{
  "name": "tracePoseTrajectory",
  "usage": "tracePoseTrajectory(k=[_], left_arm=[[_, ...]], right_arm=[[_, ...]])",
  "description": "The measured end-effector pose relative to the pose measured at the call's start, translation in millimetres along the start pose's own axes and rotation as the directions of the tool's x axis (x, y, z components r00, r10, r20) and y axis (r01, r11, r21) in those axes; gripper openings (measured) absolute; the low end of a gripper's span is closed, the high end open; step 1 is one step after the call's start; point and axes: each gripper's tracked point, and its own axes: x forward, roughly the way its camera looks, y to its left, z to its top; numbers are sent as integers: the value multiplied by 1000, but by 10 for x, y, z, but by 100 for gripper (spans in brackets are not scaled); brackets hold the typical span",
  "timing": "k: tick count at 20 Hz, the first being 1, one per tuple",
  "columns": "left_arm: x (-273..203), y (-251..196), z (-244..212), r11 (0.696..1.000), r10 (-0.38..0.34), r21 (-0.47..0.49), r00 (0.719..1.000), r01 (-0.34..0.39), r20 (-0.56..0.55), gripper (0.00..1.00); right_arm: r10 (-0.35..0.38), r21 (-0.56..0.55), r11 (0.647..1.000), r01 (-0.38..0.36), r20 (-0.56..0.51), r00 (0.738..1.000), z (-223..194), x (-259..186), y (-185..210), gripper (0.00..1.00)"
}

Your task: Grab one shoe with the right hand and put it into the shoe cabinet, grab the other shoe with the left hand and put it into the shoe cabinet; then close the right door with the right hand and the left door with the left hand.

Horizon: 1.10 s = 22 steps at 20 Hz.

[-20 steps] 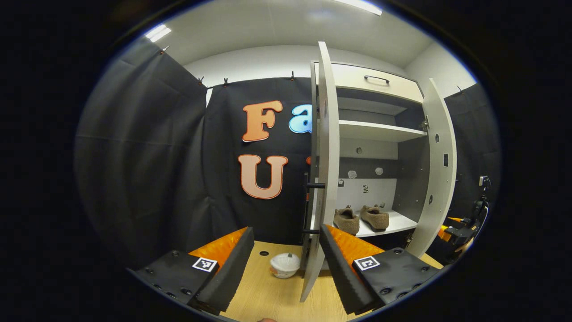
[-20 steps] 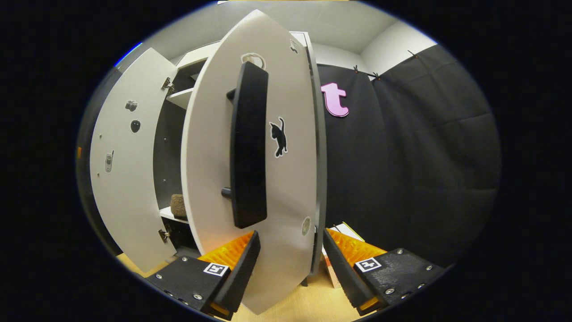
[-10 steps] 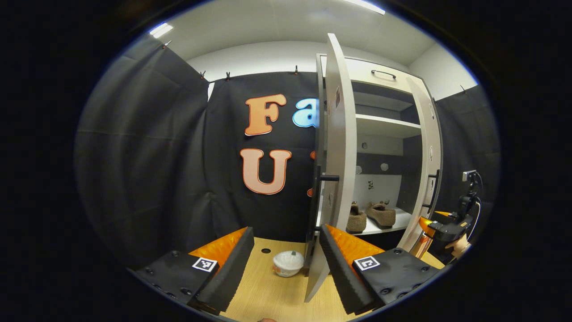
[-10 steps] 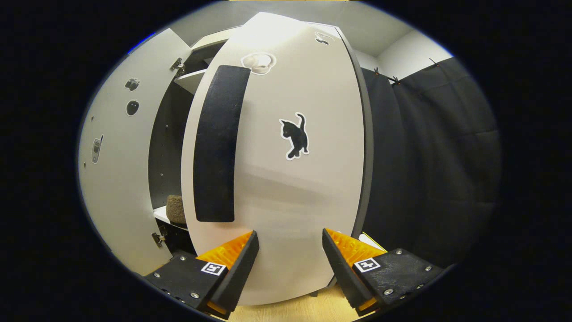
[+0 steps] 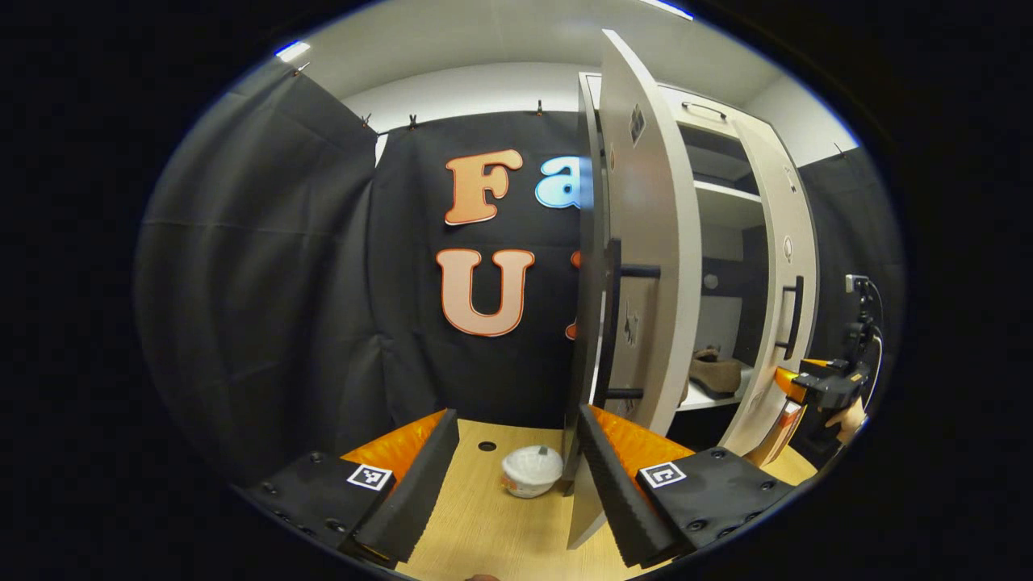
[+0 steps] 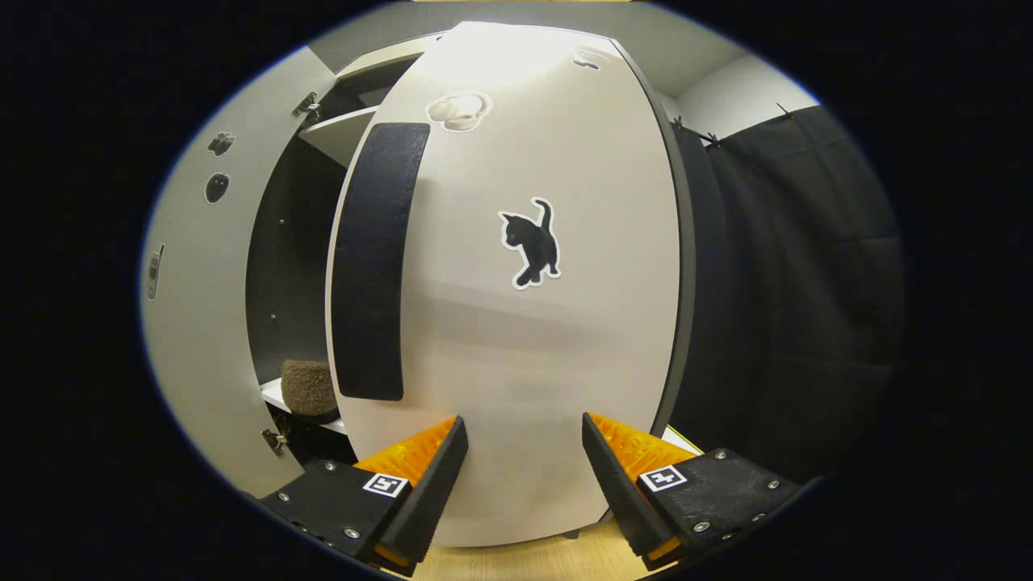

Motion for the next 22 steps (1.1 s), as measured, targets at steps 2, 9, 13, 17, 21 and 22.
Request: tracePoseTrajectory(k=[2, 9, 13, 17, 21, 22], left_arm=[[91, -27, -105, 1000, -13, -11, 1000, 13, -15, 95], [300, -235, -308, 995, -99, -35, 994, 98, -39, 96], [329, -290, -310, 993, -116, -29, 992, 115, -41, 96], [325, -441, -324, 989, -145, -36, 989, 143, -42, 99], [296, -753, -341, 980, -198, -34, 979, 197, -46, 96], [305, -848, -338, 976, -219, -32, 975, 217, -45, 96]], right_arm=[[-5, 5, 1000, 5, 1, 1000, -2, 8, 0, 89], [-20, 8, 1000, 20, 4, 1000, 6, 20, 5, 89], [-33, -3, 999, 33, 6, 999, 11, 16, -29, 90], [-61, -5, 998, 61, 9, 998, 30, -66, -149, 93], [-71, 25, 997, 71, 17, 997, 87, -245, -290, 93], [-72, 29, 997, 71, 19, 997, 100, -286, -322, 93]])
